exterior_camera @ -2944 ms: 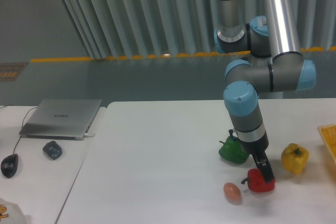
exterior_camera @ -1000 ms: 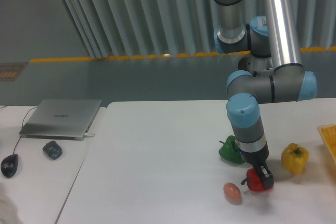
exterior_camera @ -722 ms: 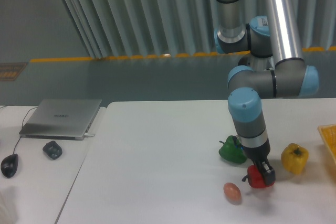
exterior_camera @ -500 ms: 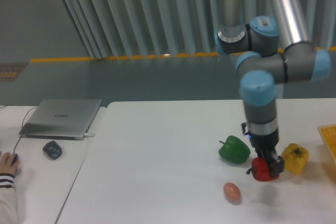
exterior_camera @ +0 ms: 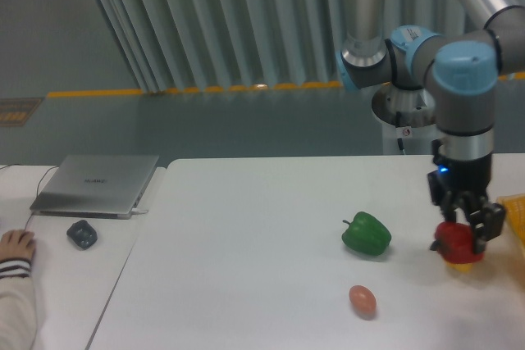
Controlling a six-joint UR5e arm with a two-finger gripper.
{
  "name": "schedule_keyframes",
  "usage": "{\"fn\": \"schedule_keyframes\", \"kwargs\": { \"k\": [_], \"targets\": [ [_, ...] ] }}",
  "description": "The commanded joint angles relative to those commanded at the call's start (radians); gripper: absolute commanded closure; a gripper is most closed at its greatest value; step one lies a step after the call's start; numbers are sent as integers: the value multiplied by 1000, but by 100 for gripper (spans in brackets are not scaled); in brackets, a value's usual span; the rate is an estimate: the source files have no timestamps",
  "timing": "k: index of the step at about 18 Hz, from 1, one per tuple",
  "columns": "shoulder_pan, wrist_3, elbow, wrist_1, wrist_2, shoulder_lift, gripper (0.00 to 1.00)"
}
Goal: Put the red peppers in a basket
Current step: 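Lift the red pepper and carry it toward the yellow basket, then lower the red pepper into the basket and release it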
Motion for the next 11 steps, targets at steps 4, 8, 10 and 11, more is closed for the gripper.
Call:
{"fn": "schedule_keyframes", "kwargs": {
  "k": [4, 8, 10, 11],
  "targets": [
    [5, 21, -14, 15, 126, 0, 69],
    [24, 81, -31, 23, 228, -6, 69],
    [46, 103, -37, 23, 268, -11, 69],
    [63, 103, -43, 31, 273, -8, 69]
  ]
}}
